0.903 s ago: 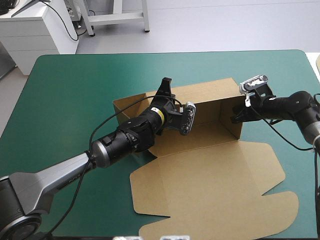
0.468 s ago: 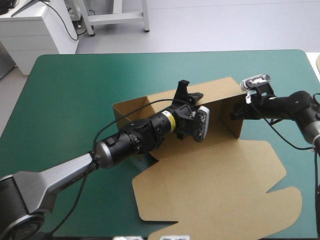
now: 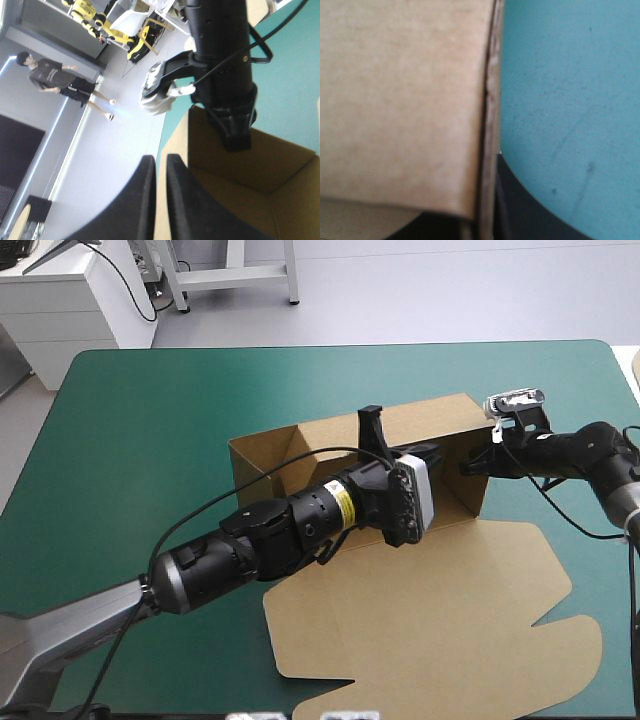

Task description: Fold the box

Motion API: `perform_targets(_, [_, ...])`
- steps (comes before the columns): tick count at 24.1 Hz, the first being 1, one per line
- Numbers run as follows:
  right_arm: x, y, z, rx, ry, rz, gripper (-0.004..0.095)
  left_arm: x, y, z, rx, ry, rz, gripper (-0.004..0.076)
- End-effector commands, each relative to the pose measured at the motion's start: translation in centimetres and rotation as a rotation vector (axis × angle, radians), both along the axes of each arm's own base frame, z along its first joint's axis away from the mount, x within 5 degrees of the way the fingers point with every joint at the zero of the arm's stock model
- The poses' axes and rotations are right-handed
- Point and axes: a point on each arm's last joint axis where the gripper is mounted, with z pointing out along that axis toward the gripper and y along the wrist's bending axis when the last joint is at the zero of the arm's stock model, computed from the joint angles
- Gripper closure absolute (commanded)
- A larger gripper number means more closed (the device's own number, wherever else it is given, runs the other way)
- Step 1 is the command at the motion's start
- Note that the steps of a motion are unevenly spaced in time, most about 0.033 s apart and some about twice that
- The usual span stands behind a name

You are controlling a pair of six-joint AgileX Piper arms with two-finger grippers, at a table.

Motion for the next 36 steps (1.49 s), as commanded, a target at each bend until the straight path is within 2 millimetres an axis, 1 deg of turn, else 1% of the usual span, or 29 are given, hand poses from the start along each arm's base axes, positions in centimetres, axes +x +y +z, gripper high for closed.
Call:
perform_targets(1, [-0.3, 0.0, 2.0, 0.038, -0.047, -0.048, 0.0906, -0.2, 2.9, 3.6, -0.086, 0.007, 0.094, 0.0723])
perform_targets(4, [-0.2, -0.1, 2.1, 0.084, -0.030, -0.109, 0.0906, 1.7, 5.2, 3.7, -0.076, 0.047, 0.242, 0.0722])
perform_targets(5, [-0.2, 0.0, 2.1, 0.094, -0.024, -0.117, 0.0906, 2.6, 6.3, 3.7, -0.075, 0.067, 0.304, 0.0722])
perform_targets(7, [-0.3, 0.7, 2.0, 0.090, -0.009, -0.113, 0.0906, 4.3, 8.2, 3.7, -0.100, 0.135, 0.427, 0.0722])
perform_targets(8, [-0.4, 1.7, 2.1, 0.084, 0.000, -0.105, 0.0906, 6.0, 10.6, 4.0, -0.145, 0.197, 0.557, 0.0722])
perform_targets(9, [-0.5, 2.2, 2.1, 0.083, 0.000, -0.105, 0.0906, 6.8, 11.8, 4.0, -0.164, 0.225, 0.614, 0.0722])
perform_targets(10, [-0.6, 3.3, 2.4, 0.075, -0.001, -0.104, 0.0906, 8.1, 14.3, 4.5, -0.217, 0.268, 0.712, 0.0722])
perform_targets(11, [-0.6, 3.7, 2.7, 0.070, 0.001, -0.104, 0.0905, 8.5, 15.3, 4.8, -0.239, 0.284, 0.750, 0.0722])
perform_targets(12, [-0.6, 4.3, 3.0, 0.061, 0.014, -0.107, 0.0905, 9.0, 16.9, 4.9, -0.267, 0.309, 0.809, 0.0722])
perform_targets(14, [-0.7, 4.8, 4.0, 0.038, 0.031, -0.108, 0.0905, 9.5, 19.0, 5.1, -0.301, 0.342, 0.893, 0.0722])
perform_targets(16, [-1.1, 5.8, 6.9, 0.016, 0.060, -0.091, 0.0906, 10.6, 24.2, 4.7, -0.380, 0.437, 1.089, 0.0722])
perform_targets(17, [-1.1, 5.8, 7.5, 0.025, 0.074, -0.090, 0.0906, 10.8, 25.4, 4.5, -0.395, 0.461, 1.133, 0.0722])
perform_targets(18, [-1.3, 6.1, 8.6, 0.041, 0.104, -0.093, 0.0906, 10.9, 27.0, 4.2, -0.427, 0.504, 1.193, 0.0722])
perform_targets(19, [-1.4, 6.2, 9.4, 0.047, 0.129, -0.092, 0.0906, 11.0, 28.1, 3.9, -0.451, 0.545, 1.238, 0.0722])
perform_targets(20, [-1.6, 6.2, 9.7, 0.038, 0.190, -0.076, 0.0906, 10.9, 29.7, 3.5, -0.492, 0.605, 1.299, 0.0722])
perform_targets(21, [-1.6, 6.3, 9.7, 0.032, 0.209, -0.070, 0.0906, 10.8, 30.3, 3.4, -0.494, 0.623, 1.318, 0.0722])
perform_targets(22, [-1.3, 6.3, 9.1, 0.011, 0.251, -0.063, 0.0906, 10.7, 31.2, 2.9, -0.494, 0.678, 1.348, 0.0722])
perform_targets(23, [-1.1, 6.3, 8.8, 0.011, 0.263, -0.067, 0.0906, 10.6, 31.5, 2.8, -0.496, 0.698, 1.359, 0.0722])
perform_targets(24, [-0.4, 6.4, 7.9, 0.007, 0.292, -0.070, 0.0907, 10.4, 31.8, 2.5, -0.471, 0.734, 1.376, 0.0722])
perform_targets(27, [1.0, 6.7, 6.1, 0.005, 0.338, -0.073, 0.0907, 10.1, 31.8, 2.2, -0.449, 0.771, 1.397, 0.0722])
perform_targets(30, [2.3, 7.0, 4.5, 0.015, 0.355, -0.078, 0.0905, 10.1, 31.6, 2.1, -0.469, 0.798, 1.383, 0.0723])
perform_targets(33, [3.7, 7.2, 3.5, 0.021, 0.303, -0.089, 0.0904, 10.1, 31.6, 2.1, -0.467, 0.800, 1.382, 0.0723])
perform_targets(36, [4.8, 7.3, 2.9, 0.022, 0.254, -0.097, 0.0858, 9.9, 31.7, 1.9, -0.433, 0.813, 1.396, 0.0723])
